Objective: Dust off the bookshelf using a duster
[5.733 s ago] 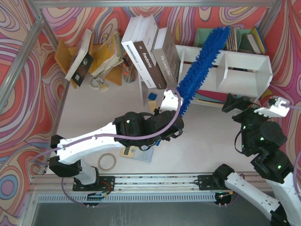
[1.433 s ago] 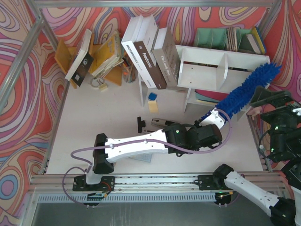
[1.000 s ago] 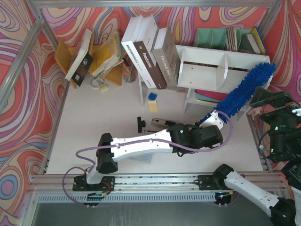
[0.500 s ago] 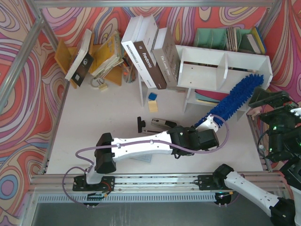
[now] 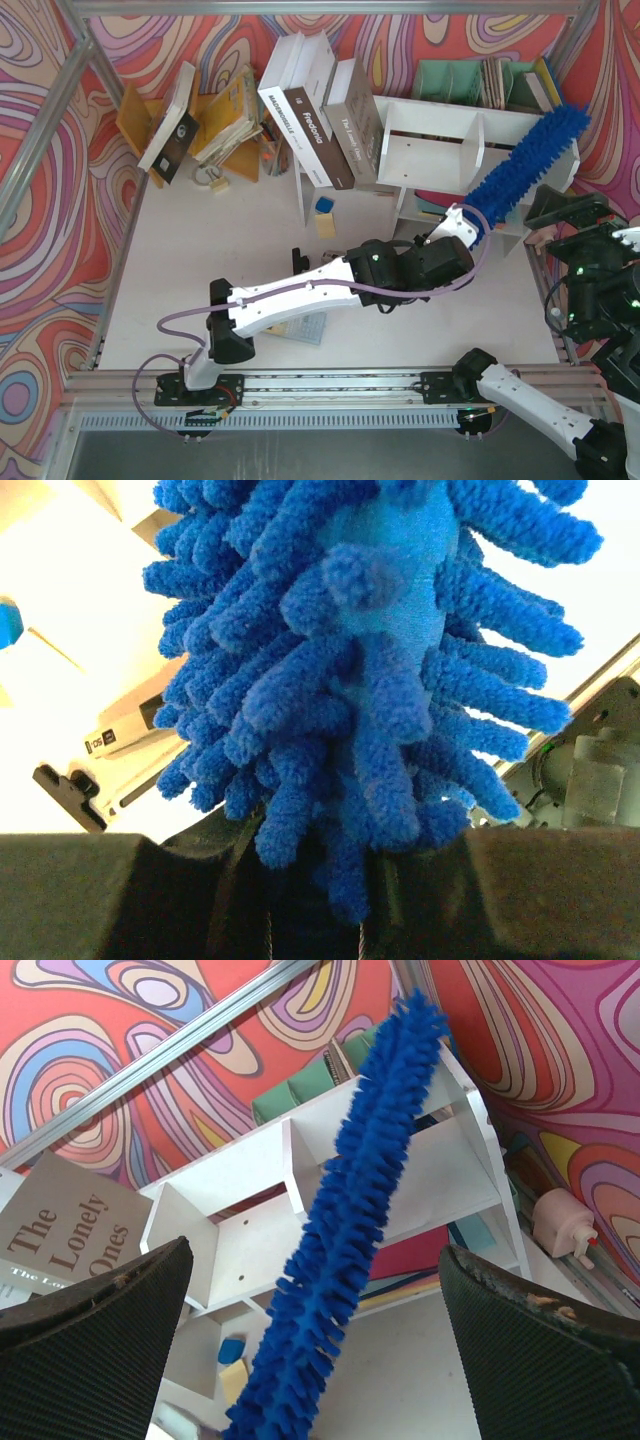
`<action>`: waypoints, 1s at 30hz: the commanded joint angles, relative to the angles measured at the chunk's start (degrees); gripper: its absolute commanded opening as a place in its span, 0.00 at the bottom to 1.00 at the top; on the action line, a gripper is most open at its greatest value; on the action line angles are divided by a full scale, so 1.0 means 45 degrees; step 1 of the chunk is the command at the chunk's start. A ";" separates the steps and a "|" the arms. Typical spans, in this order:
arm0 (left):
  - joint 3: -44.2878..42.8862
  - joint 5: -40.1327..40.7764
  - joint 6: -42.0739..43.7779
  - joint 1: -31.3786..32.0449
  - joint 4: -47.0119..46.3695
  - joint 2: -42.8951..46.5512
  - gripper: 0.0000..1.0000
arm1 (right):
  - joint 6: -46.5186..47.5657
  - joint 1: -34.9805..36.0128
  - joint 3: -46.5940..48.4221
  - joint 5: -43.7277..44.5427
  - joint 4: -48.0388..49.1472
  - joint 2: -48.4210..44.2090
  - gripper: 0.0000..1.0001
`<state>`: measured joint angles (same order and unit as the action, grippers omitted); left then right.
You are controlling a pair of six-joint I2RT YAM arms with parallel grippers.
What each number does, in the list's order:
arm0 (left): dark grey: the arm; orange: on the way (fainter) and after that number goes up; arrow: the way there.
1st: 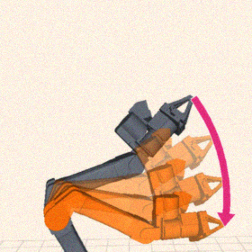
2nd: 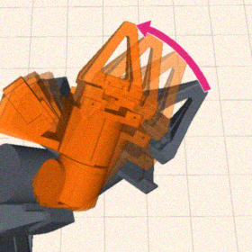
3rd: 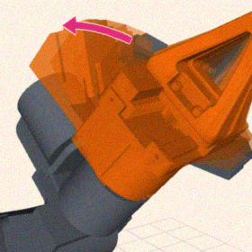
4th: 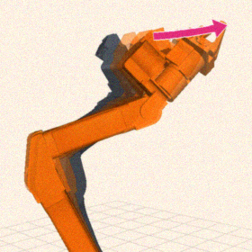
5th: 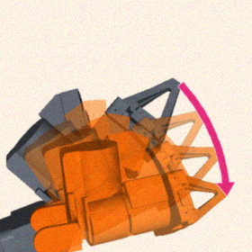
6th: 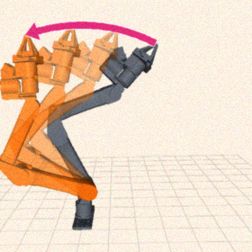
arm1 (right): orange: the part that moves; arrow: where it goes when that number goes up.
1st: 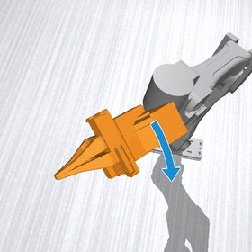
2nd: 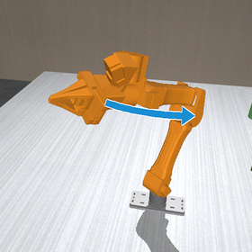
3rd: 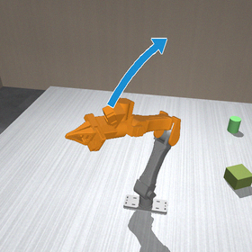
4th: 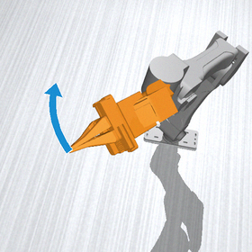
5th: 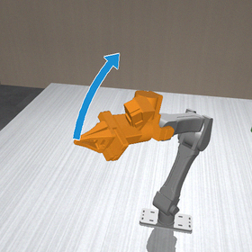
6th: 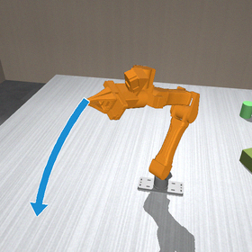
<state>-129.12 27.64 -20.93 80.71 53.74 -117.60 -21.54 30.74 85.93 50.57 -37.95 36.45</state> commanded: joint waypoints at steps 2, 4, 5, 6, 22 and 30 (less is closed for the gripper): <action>-0.0660 0.0034 0.0060 -0.0289 0.0197 -0.0602 0.00 | -0.0170 0.0012 -0.0145 0.0266 0.0075 -0.0165 0.99; -0.0438 -0.0082 -0.0084 -0.0347 0.0188 -0.0605 0.00 | -0.0154 0.0005 -0.0203 0.0298 0.0091 -0.0193 0.99; -0.0285 -0.0101 -0.0184 -0.0356 0.0188 -0.0605 0.00 | -0.0133 0.0004 -0.0240 0.0320 0.0121 -0.0214 0.99; -0.0129 -0.0145 -0.0275 -0.0364 0.0197 -0.0619 0.00 | -0.0116 0.0004 -0.0274 0.0340 0.0137 -0.0219 0.99; 0.1499 0.0427 -0.1378 -0.0376 0.0182 0.0235 0.00 | -0.0217 0.0004 -0.0629 0.0272 0.0251 -0.0265 0.99; 0.0568 0.1047 -0.1395 -0.0612 -0.0026 0.0099 0.00 | -0.0347 0.0011 -0.0489 0.0222 0.0055 -0.0287 0.99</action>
<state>-124.11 27.81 -25.12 79.05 55.59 -119.63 -22.39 30.74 83.50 50.98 -37.95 35.94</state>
